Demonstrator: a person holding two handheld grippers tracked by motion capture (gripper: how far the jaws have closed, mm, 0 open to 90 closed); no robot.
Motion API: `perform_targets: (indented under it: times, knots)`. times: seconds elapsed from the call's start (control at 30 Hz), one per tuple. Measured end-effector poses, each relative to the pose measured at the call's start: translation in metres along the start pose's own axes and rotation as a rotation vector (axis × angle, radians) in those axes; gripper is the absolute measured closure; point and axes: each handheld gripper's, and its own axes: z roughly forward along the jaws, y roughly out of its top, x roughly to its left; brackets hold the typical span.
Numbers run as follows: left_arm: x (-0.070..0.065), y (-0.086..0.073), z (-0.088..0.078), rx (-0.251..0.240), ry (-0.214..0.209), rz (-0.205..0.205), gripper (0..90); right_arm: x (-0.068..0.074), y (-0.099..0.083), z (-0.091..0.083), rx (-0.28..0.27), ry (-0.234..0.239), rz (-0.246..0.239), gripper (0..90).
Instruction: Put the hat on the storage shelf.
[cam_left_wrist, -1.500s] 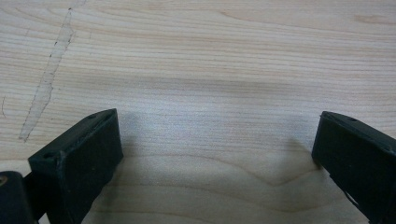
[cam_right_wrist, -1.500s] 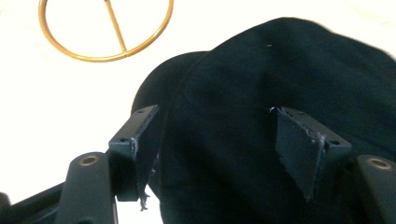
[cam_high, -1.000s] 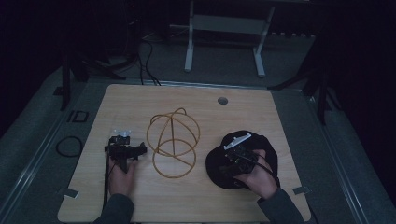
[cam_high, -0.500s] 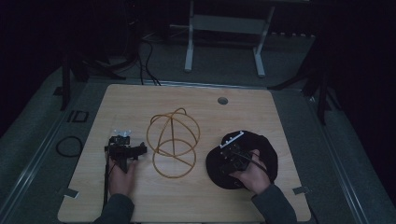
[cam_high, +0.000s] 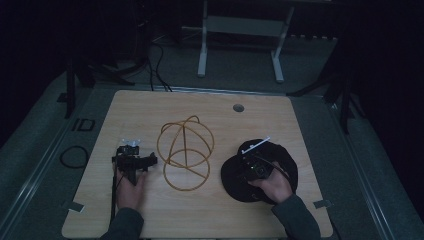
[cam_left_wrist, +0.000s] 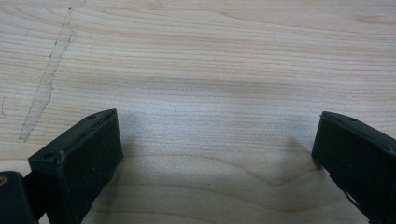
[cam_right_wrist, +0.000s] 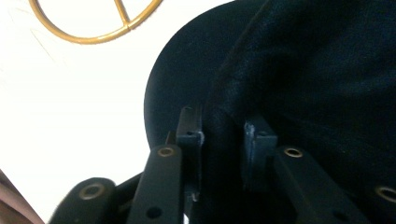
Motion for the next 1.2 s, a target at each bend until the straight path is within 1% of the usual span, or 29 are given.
perform_targets:
  times: [0.1,0.27,0.37,0.5,0.6,0.67,0.77,0.83,0.87,0.93,1.03,1.1,1.13,1.17,1.2]
  knots:
    - [0.000,0.000,0.000,0.000,0.000,0.000,1.2,0.003,0.002,-0.002,0.021,-0.031,-0.026,77.2]
    - [0.000,0.000,0.000,0.000,0.000,0.000,1.2,0.003,0.002,-0.004,0.035,-0.055,-0.055,79.9]
    - [0.000,0.000,0.000,0.000,0.000,0.000,1.2,0.001,0.002,-0.007,0.037,-0.066,-0.059,80.1]
    - [0.000,0.000,0.000,0.000,0.000,-0.001,1.2,0.000,0.003,-0.015,0.026,-0.074,-0.061,80.2]
    - [0.000,0.000,0.000,0.000,0.000,-0.001,1.2,0.000,0.004,-0.017,0.024,-0.074,-0.063,80.2]
    - [0.000,0.000,0.000,-0.001,0.000,-0.001,1.2,-0.001,0.008,-0.031,0.025,-0.082,-0.081,80.1]
    - [0.000,0.000,0.000,0.000,0.000,-0.001,1.2,0.000,0.009,-0.036,0.020,-0.093,-0.093,80.0]
    - [0.000,0.000,0.000,0.000,0.000,0.000,1.2,0.003,0.012,-0.043,0.024,-0.110,-0.118,80.0]
    - [0.000,0.000,0.000,0.000,0.000,0.000,1.2,0.003,0.012,-0.043,0.024,-0.110,-0.118,80.0]
    - [0.000,0.000,0.000,0.000,0.000,0.000,1.2,0.005,0.014,-0.046,0.024,-0.126,-0.131,80.0]
    - [0.000,0.000,0.000,0.001,0.000,0.000,1.2,0.007,0.018,-0.050,0.038,-0.141,-0.151,80.1]
    - [0.000,0.000,0.000,0.001,0.000,0.000,1.2,0.010,0.021,-0.055,0.042,-0.144,-0.175,80.0]
    - [0.000,0.000,0.000,0.000,0.000,0.000,1.2,0.010,0.021,-0.055,0.042,-0.144,-0.175,80.0]
    - [0.000,0.000,0.000,-0.001,0.000,0.000,1.2,0.011,0.023,-0.059,0.045,-0.146,-0.190,80.0]
    - [0.000,0.000,0.000,-0.002,0.000,0.000,1.2,0.011,0.023,-0.059,0.045,-0.146,-0.190,80.0]
